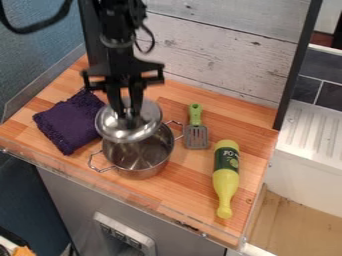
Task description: Take the lid of the silver pot and put it to the upper part of the table
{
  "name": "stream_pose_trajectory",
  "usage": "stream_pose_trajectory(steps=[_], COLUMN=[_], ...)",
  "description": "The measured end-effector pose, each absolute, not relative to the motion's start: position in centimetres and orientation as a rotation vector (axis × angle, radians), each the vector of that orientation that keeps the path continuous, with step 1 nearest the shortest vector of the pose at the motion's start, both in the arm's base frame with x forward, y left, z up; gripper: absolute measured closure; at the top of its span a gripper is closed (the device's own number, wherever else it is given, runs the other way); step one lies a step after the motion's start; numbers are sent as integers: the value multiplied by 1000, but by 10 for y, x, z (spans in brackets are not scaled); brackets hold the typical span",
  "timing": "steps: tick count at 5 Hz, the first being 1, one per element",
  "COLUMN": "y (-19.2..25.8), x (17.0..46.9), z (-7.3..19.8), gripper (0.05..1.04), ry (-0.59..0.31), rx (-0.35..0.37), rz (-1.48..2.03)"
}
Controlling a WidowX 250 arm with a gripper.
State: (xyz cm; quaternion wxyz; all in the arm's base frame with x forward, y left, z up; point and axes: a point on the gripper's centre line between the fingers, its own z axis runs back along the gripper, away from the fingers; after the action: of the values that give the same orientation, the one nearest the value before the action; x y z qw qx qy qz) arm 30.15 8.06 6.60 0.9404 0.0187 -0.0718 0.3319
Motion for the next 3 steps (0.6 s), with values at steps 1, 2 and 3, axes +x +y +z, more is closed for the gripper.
stream_pose_trajectory(steps=[1,2,3], y=[90,98,112], x=[321,336,350], z=[79,78,69], gripper=[798,798,798], ry=[-186,-184,-182], rx=[19,42,67], rz=[703,722,761])
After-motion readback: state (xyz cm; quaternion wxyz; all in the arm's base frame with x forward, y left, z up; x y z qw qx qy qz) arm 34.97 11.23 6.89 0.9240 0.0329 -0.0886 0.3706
